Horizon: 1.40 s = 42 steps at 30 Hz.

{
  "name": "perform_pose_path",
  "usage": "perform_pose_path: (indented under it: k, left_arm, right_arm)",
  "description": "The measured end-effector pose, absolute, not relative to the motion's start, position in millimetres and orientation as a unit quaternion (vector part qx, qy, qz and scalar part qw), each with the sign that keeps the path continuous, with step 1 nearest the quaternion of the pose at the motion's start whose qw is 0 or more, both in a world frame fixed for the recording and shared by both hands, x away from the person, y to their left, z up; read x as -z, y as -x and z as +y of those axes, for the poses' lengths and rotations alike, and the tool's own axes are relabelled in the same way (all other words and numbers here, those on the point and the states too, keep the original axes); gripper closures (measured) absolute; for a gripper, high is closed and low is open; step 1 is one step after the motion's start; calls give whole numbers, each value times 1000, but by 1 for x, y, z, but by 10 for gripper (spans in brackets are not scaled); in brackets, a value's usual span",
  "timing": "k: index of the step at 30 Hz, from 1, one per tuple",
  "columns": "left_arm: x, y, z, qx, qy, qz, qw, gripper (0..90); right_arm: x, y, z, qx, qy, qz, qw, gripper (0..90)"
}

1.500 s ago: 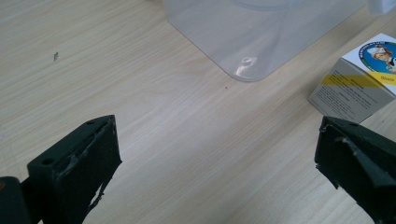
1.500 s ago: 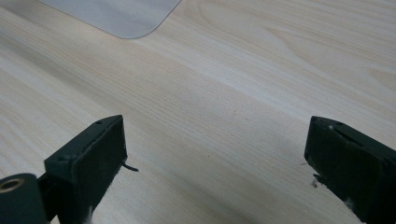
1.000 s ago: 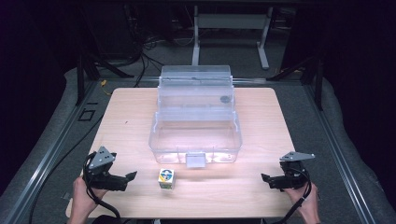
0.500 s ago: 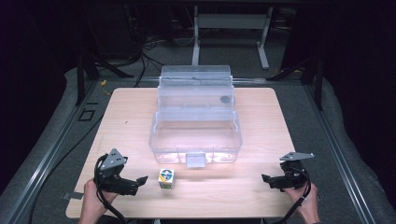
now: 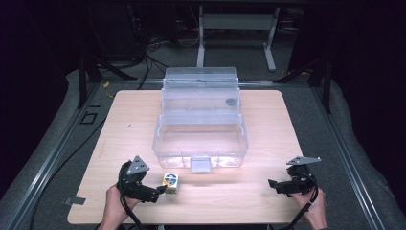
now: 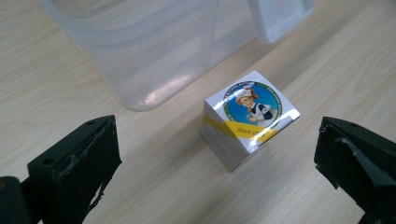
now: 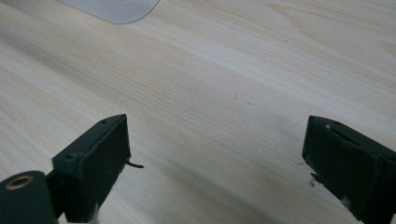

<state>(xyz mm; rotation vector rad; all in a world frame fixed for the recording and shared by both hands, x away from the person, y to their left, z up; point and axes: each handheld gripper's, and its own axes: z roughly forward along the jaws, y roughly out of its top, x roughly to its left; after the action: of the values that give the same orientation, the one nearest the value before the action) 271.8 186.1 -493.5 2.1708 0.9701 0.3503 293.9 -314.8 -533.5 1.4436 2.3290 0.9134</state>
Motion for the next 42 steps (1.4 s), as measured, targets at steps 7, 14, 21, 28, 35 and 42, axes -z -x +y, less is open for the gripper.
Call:
perform_pose_path:
  k: [7, 14, 21, 28, 35, 42]
  left_arm:
    - [500, -279, 161, -118, -858, 360, 347, 102]
    - [505, -284, 148, -119, -867, 353, 331, 163]
    - [510, -286, 151, -112, -872, 353, 320, 258]
    - [511, -282, 161, -104, -873, 356, 317, 377]
    - [509, -282, 161, -109, -873, 356, 316, 449]
    - [506, -282, 160, -105, -881, 340, 311, 461]
  right_arm:
    - [536, -295, -312, -306, -494, 805, 118, 88]
    - [536, -294, -312, -308, -494, 805, 117, 100]
    - [536, -294, -312, -308, -491, 807, 116, 112]
    - [537, -294, -314, -306, -491, 808, 113, 118]
    - [536, -293, -313, -307, -491, 808, 111, 124]
    - [535, -293, -313, -305, -488, 810, 113, 128]
